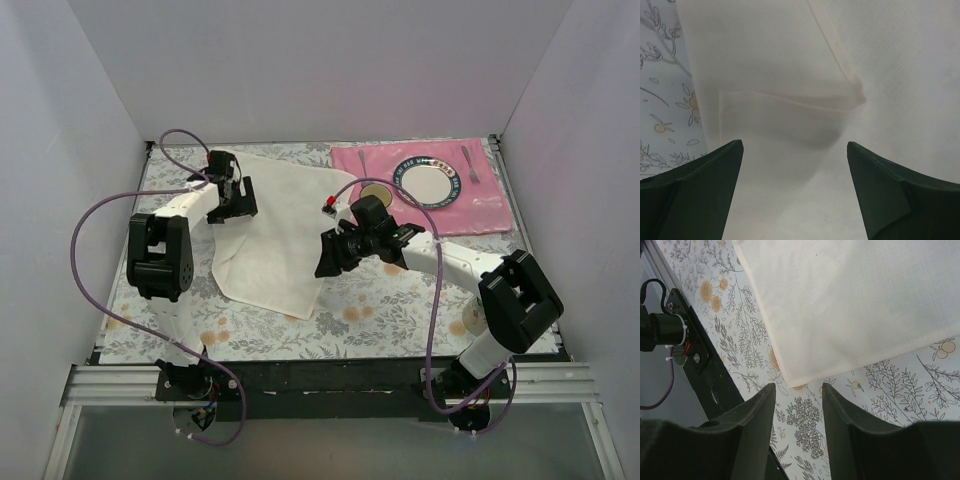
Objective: Fold the napkin, place the utensils inside, and roll it up
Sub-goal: Flatten the napkin out
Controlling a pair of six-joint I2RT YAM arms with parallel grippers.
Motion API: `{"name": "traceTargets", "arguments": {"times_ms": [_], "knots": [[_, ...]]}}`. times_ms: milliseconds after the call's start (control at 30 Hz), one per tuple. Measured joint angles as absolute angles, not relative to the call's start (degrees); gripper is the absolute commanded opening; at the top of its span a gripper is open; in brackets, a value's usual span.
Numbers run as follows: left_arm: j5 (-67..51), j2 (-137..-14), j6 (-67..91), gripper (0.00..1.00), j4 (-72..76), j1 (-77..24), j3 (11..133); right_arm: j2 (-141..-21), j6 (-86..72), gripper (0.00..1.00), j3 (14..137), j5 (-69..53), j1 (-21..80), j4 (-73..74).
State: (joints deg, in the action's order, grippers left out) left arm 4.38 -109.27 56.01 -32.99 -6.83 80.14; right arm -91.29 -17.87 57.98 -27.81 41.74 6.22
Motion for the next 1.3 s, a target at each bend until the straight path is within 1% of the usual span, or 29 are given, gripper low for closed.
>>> {"name": "traceTargets", "arguments": {"times_ms": [167, 267, 300, 333, 400, 433, 500, 533, 567, 600, 633, 833, 900, 967, 1033, 1067, 1100, 1133, 1167, 1200, 1233, 1267, 1300], "knots": [[9.19, -113.43, 51.11, 0.84, -31.03, -10.44, 84.16, -88.99, -17.78, 0.51, 56.80, -28.47, 40.99, 5.96], [13.30, -114.85, 49.17, 0.73, -30.94, -13.17, 86.17, -87.61, -17.76, 0.51, 56.05, -28.53, 40.97, 5.89], [14.81, -115.63, 48.69, 0.65, -30.89, -14.04, 86.98, -87.42, -17.76, 0.51, 55.99, -28.56, 40.93, 5.89], [16.29, -116.57, 48.34, 0.62, -30.83, -14.83, 87.70, -87.37, -17.76, 0.51, 55.96, -28.62, 40.93, 5.85], [18.41, -118.15, 47.90, 0.57, -30.83, -16.12, 88.23, -87.37, -17.78, 0.51, 55.81, -28.69, 40.88, 5.87], [19.44, -118.98, 47.79, 0.52, -30.92, -16.60, 88.25, -87.37, -17.78, 0.51, 55.72, -28.71, 40.88, 5.87], [20.99, -120.42, 48.16, 0.44, -31.14, -16.95, 88.33, -87.42, -17.78, 0.51, 55.66, -28.75, 40.86, 5.89], [22.09, -120.46, 48.03, 0.31, -31.07, -17.06, 88.64, -87.44, -17.80, 0.51, 55.64, -28.80, 40.86, 5.87], [23.11, -120.49, 47.94, 0.14, -31.18, -17.02, 88.73, -87.44, -17.80, 0.51, 55.64, -28.88, 40.86, 5.87], [24.08, -120.51, 48.16, 0.01, -31.35, -16.93, 88.77, -87.46, -17.80, 0.51, 55.64, -28.88, 40.86, 5.82], [25.54, -120.62, 48.05, 0.00, -32.03, -16.75, 89.06, -87.48, -17.85, 0.51, 55.64, -28.91, 40.86, 5.78], [34.79, -119.33, 52.58, 0.02, -35.09, -15.59, 89.58, -88.97, -18.41, 0.50, 55.64, -29.56, 40.86, 4.19], [36.99, -117.84, 55.20, 0.04, -36.88, -14.28, 89.58, -90.28, -18.68, 0.50, 55.66, -30.20, 40.95, 3.66], [38.89, -115.39, 58.63, 0.03, -39.40, -11.94, 89.27, -91.77, -18.70, 0.50, 55.81, -30.37, 41.21, 3.20], [40.47, -111.72, 62.65, 0.04, -41.47, -8.21, 87.39, -93.95, -18.85, 0.51, 56.53, -30.37, 41.87, 3.05], [41.04, -109.51, 64.75, 0.08, -42.57, -5.76, 85.84, -95.00, -18.94, 0.51, 56.97, -30.37, 42.46, 2.94], [41.34, -107.61, 66.43, 0.21, -43.53, -3.44, 84.58, -95.81, -19.07, 0.51, 57.41, -30.35, 43.05, 2.94], [41.47, -105.34, 68.75, 0.59, -44.75, -0.56, 82.94, -97.03, -19.33, 0.51, 58.39, -30.24, 44.01, 2.96], [41.71, -102.59, 71.07, 0.64, -46.28, 2.87, 81.19, -98.26, -19.49, 0.51, 59.37, -30.17, 45.01, 2.85], [42.15, -100.77, 71.48, 0.64, -46.70, 5.28, 80.01, -99.42, -19.64, 0.51, 60.25, -30.09, 46.11, 2.57], [42.96, -98.48, 72.55, 0.72, -46.92, 7.73, 78.67, -100.29, -19.81, 0.51, 60.90, -29.91, 47.07, 2.11], [43.46, -96.47, 73.38, 0.77, -47.66, 9.19, 77.95, -101.21, -20.03, 0.51, 61.49, -29.54, 48.18, 1.52], [43.83, -94.28, 74.00, 0.80, -48.51, 9.74, 77.58, -101.75, -20.05, 0.51, 61.87, -29.23, 48.95, 1.41]]}}
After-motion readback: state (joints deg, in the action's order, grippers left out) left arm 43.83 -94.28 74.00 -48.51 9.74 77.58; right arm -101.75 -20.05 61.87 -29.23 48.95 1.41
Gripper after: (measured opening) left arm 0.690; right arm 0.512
